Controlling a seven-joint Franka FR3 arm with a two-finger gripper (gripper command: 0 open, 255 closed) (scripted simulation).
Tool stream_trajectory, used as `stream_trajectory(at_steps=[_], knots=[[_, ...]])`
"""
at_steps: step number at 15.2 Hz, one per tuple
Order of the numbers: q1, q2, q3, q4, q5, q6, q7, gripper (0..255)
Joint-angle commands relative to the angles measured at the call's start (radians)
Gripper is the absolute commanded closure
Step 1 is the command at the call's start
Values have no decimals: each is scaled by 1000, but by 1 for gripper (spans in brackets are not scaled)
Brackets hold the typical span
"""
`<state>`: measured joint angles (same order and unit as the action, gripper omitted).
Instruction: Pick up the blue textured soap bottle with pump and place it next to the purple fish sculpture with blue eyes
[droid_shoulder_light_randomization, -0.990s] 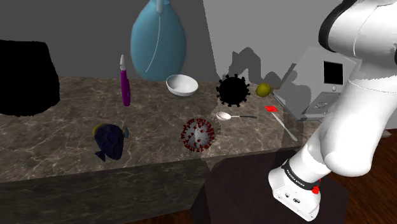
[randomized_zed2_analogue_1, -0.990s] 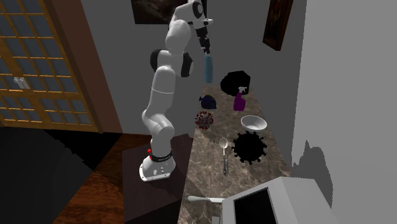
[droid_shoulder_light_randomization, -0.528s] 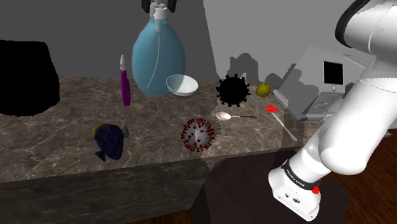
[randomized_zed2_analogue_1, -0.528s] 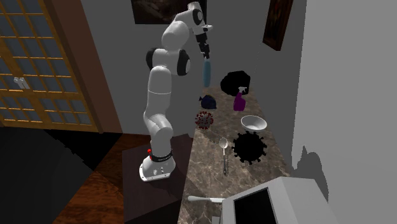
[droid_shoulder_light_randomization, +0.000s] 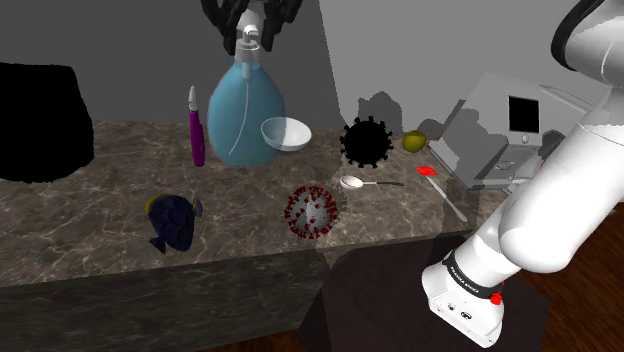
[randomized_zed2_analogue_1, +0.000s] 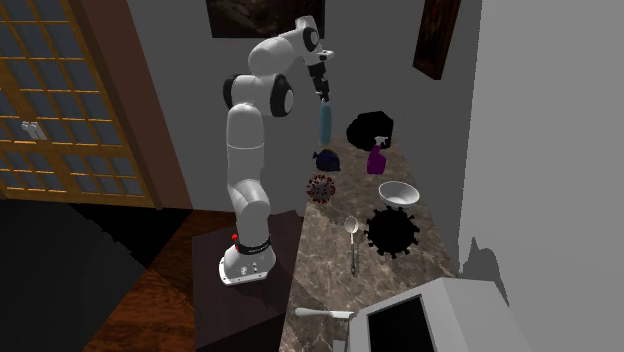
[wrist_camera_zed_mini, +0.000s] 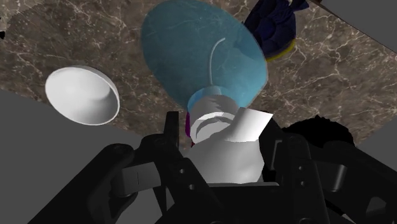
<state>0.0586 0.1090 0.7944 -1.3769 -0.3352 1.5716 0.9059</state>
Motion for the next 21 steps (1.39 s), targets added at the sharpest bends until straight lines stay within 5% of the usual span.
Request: stream_trajectory(at_steps=[1,21], knots=[[-12,-20,-4,-48,16,37,-1,255],[-47,-93,-24,-385,60,325,28,255]])
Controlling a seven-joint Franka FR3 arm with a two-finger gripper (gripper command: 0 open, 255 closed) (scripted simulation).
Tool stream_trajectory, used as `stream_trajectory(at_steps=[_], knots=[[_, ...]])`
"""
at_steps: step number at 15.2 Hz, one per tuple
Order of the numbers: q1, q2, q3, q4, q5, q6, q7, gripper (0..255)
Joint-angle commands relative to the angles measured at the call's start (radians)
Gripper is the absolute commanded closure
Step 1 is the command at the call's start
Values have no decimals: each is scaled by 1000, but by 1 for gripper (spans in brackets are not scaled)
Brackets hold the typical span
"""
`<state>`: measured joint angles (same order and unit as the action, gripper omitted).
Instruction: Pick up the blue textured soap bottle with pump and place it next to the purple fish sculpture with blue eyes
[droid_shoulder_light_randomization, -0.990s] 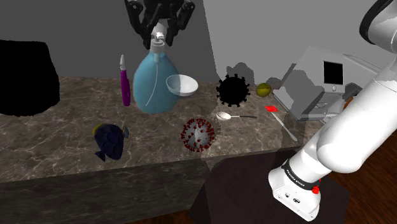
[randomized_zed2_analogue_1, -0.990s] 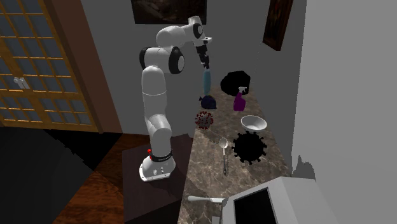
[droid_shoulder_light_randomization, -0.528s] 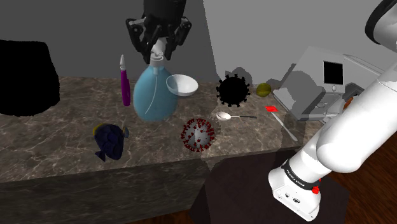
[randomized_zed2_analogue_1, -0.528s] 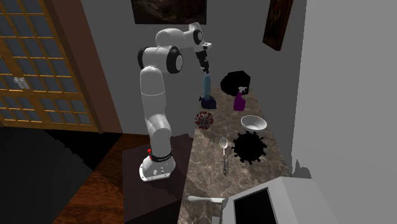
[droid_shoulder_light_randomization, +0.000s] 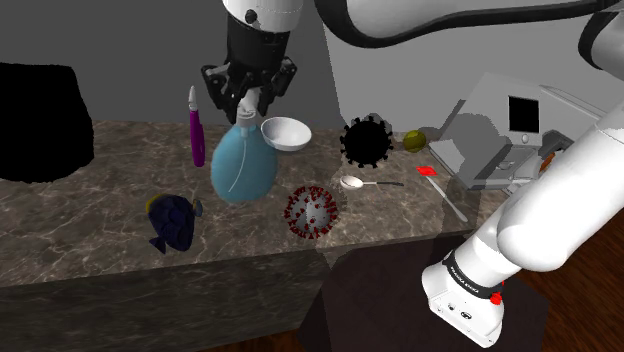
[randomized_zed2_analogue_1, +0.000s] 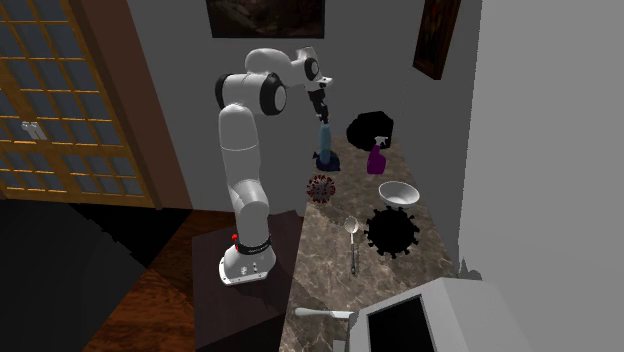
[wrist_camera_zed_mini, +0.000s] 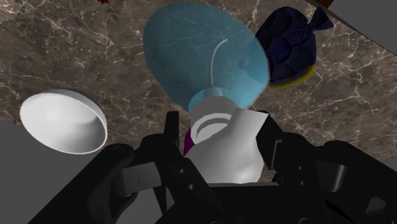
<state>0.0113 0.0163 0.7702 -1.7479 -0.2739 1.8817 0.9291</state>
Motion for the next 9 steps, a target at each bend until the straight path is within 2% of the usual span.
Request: stream_trajectory(at_steps=[1,9], knots=[[0,0,0,-27,-3,27,8,255],[-1,11,-2,-123,-23,127,39,255]])
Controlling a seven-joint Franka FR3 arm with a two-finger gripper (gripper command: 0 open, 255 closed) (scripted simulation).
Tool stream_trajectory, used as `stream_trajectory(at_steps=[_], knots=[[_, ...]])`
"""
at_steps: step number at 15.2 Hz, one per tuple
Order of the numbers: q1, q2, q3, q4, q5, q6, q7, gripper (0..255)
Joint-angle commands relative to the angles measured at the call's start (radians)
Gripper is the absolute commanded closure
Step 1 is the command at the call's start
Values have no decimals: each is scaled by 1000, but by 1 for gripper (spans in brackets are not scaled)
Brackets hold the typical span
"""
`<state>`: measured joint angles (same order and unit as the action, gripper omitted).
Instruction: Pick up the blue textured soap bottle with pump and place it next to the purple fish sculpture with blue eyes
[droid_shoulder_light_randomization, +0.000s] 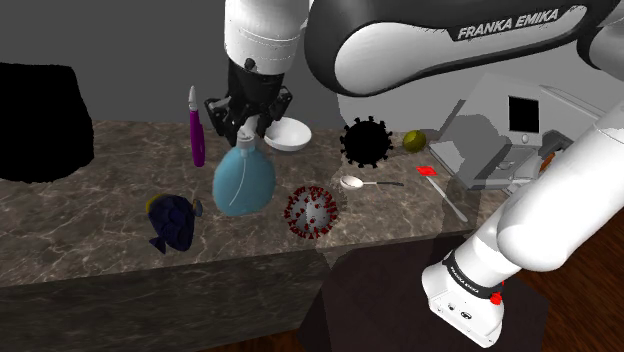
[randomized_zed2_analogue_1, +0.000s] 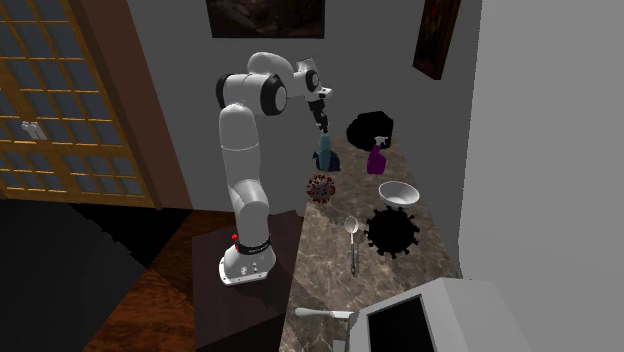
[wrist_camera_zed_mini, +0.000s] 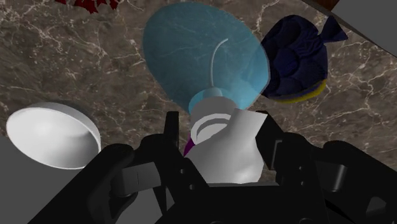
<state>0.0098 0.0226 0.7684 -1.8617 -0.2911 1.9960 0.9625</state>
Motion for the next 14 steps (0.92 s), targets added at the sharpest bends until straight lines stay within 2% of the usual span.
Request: stream_trajectory(at_steps=[1,14], knots=[[1,7,0,-20,-9,25,11,255],[8,68,-5,-138,-88,172,92,255]])
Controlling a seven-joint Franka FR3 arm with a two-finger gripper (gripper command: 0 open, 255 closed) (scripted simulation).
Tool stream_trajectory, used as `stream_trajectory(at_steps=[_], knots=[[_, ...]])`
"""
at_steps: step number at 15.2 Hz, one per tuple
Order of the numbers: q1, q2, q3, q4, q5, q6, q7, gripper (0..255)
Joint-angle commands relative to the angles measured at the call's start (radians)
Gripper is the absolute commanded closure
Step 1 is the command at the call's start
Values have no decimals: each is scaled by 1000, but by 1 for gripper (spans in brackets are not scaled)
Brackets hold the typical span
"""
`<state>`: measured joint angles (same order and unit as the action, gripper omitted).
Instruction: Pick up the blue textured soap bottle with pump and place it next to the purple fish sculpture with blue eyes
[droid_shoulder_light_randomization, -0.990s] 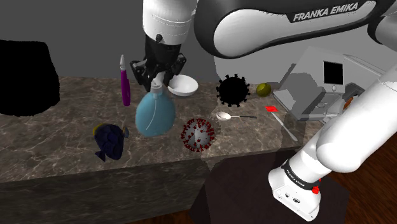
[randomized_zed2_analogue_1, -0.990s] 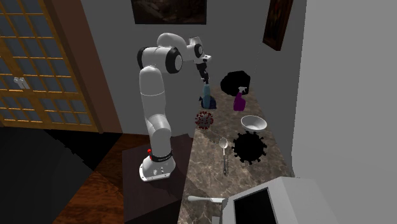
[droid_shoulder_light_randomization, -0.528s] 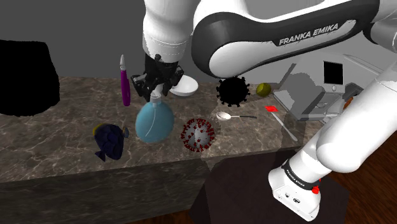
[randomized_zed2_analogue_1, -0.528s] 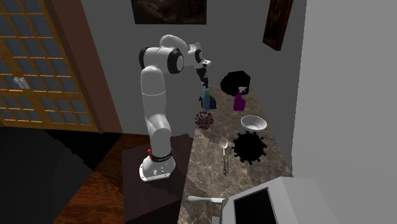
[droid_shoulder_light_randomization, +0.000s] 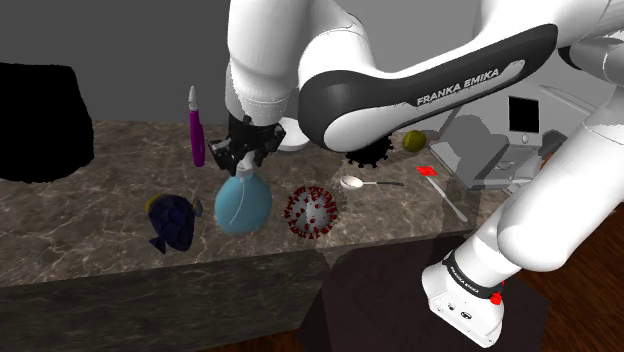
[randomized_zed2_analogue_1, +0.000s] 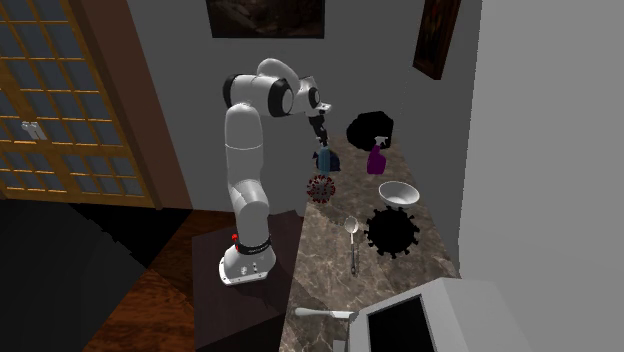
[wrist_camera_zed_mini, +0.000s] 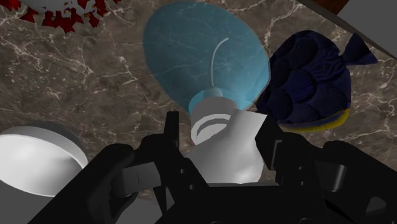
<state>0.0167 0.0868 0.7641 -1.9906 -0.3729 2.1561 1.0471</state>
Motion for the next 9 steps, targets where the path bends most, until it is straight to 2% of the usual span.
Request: stream_trajectory(at_steps=[1,8,9], knots=[[1,7,-1,-13,-10,17,11,255],[1,7,-1,-13,-10,17,11,255],[1,7,-1,-13,-10,17,11,0]])
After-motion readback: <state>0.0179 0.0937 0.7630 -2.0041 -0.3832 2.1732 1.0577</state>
